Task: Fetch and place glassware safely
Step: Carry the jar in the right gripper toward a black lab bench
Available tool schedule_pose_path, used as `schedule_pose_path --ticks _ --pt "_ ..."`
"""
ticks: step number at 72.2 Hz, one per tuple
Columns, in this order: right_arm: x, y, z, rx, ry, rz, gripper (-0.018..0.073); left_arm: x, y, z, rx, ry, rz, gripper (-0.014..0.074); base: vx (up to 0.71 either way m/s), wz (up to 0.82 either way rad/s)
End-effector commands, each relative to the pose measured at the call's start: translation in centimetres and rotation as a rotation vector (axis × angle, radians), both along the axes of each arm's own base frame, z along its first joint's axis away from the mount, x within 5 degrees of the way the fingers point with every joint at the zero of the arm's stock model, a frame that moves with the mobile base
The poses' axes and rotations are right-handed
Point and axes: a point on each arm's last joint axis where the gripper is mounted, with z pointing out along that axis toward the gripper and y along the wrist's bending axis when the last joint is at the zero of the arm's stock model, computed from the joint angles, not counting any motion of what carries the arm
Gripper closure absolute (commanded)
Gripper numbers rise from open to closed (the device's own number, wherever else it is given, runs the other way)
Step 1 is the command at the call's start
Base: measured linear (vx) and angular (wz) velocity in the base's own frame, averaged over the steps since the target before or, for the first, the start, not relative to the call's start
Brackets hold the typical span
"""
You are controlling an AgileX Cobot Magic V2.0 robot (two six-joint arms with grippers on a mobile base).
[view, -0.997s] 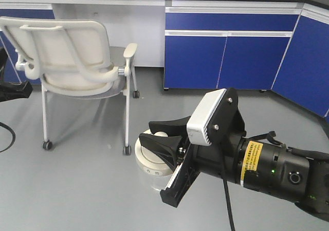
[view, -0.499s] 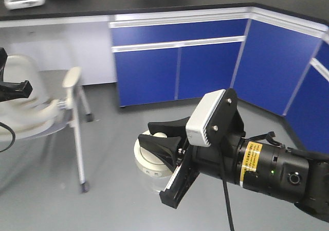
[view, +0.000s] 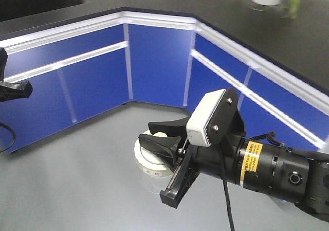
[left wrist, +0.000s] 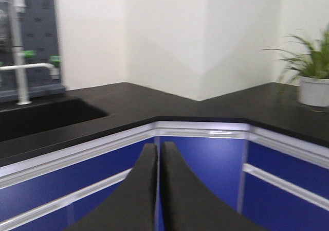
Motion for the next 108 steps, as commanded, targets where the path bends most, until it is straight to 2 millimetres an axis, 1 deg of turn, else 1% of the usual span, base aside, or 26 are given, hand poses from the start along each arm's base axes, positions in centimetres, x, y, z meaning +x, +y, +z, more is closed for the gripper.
schedule_pose_path --ticks 1,68,88,108 --pt "-0.36 0.11 2.36 0.105 -0.063 0.034 0.0563 -0.19 0.03 2.1 -0.017 -0.122 0.0 0.0595 0.19 -0.79" --pt "-0.36 0.11 2.36 0.104 -0.064 0.035 0.0563 -0.19 0.03 2.1 -0.017 -0.122 0.0 0.0595 0.15 -0.81" --pt "-0.36 0.11 2.36 0.104 -0.064 0.035 0.0563 -0.19 0.03 2.1 -0.017 -0.122 0.0 0.0595 0.19 -0.52" --pt "-0.36 0.11 2.36 0.104 -0.064 0.035 0.0563 -0.19 0.03 2.1 -0.017 -0.122 0.0 0.0595 0.24 -0.23"
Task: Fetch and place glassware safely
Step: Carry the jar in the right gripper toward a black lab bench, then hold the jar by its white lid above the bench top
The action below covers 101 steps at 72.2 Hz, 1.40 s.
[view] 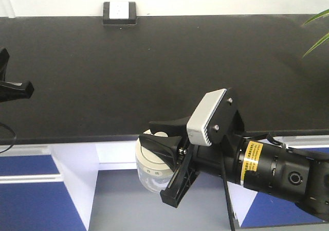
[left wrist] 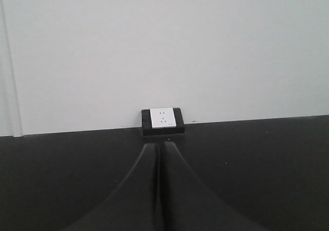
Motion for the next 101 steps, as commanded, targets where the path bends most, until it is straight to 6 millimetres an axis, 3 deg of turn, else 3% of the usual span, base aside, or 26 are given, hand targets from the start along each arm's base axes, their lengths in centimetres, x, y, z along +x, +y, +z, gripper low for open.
schedule_pose_path --ticks 1,101 --pt "-0.36 0.11 2.37 0.105 -0.064 0.035 0.0563 -0.19 0.04 2.1 -0.019 -0.122 0.001 0.0595 0.26 -0.09" --pt "-0.35 0.11 2.36 0.105 -0.063 0.034 0.0563 -0.19 0.04 2.1 -0.019 -0.122 0.001 0.0595 0.19 0.03"
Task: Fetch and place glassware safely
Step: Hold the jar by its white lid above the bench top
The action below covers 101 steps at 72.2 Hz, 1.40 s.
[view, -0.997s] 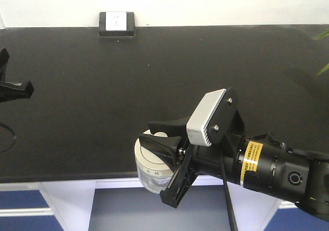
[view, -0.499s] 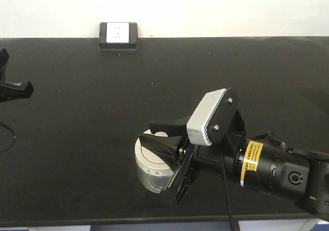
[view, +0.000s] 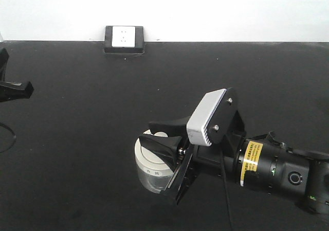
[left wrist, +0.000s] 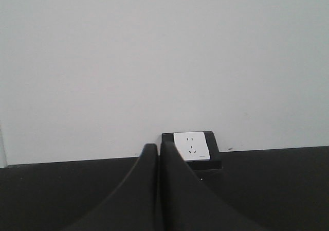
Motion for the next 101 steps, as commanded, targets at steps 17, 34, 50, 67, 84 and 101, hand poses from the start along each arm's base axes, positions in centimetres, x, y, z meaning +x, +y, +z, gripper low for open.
schedule_pose_path --ticks 17,34,50,67,84,101 --pt "-0.35 0.11 2.36 0.105 -0.063 0.034 0.0563 -0.19 0.04 2.1 -0.019 -0.122 0.001 0.0595 0.02 0.02" --pt "-0.36 0.11 2.37 0.106 -0.063 0.035 0.0563 -0.19 0.04 2.1 -0.019 -0.122 0.001 0.0595 0.0 0.01" --pt "-0.36 0.11 2.37 0.106 -0.063 0.035 0.0563 -0.19 0.04 2.1 -0.019 -0.122 0.001 0.0595 0.0 0.0" --pt "-0.36 0.11 2.37 0.106 -0.063 0.035 0.0563 -0.19 0.04 2.1 -0.019 -0.122 0.001 0.0595 0.0 0.0" --pt "-0.36 0.11 2.37 0.106 -0.063 0.035 0.0563 -0.19 0.04 2.1 -0.019 -0.122 0.001 0.0595 0.0 0.0" --pt "-0.36 0.11 2.37 0.106 -0.063 0.035 0.0563 -0.19 0.04 2.1 -0.019 -0.122 0.001 0.0595 0.0 0.0"
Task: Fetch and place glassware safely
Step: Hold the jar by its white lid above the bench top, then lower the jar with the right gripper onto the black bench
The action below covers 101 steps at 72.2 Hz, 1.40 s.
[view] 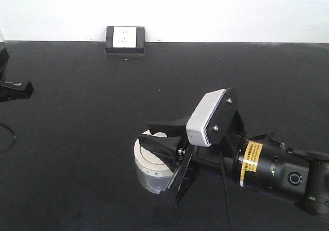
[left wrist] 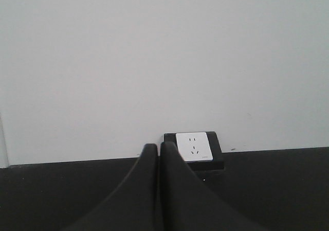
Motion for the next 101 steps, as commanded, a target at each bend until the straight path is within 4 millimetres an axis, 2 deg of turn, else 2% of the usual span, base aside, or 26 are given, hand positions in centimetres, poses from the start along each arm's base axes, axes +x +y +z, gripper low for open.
schedule_pose_path --ticks 1,24,46,66,78,87,101 --pt "-0.4 0.1 2.4 0.106 -0.063 0.035 0.0563 -0.2 0.0 2.1 -0.019 -0.122 0.001 0.0595 0.0 0.0" --pt "-0.4 0.1 2.4 0.106 -0.064 0.035 0.0563 -0.2 0.0 2.1 -0.019 -0.122 0.001 0.0595 0.0 0.0" --pt "0.0 -0.1 2.4 0.161 0.024 -0.018 0.0563 -0.2 0.0 2.1 -0.019 -0.122 0.001 0.0595 0.0 0.0" --pt "1.2 -0.4 2.1 0.113 -0.063 -0.119 0.056 -0.2 0.0 2.1 -0.019 -0.122 0.001 0.0595 0.0 0.0" --pt "3.2 -1.2 1.5 0.185 -0.08 -0.162 0.056 -0.2 0.0 2.1 -0.019 -0.122 0.001 0.0595 0.0 0.0" --pt "5.3 -2.9 1.0 0.246 -0.093 -0.205 0.056 -0.2 0.0 2.1 -0.019 -0.122 0.001 0.0595 0.0 0.0" --pt "8.8 -5.0 0.0 0.167 -0.098 -0.212 0.056 -0.2 0.0 2.1 -0.019 -0.122 0.001 0.0595 0.0 0.0"
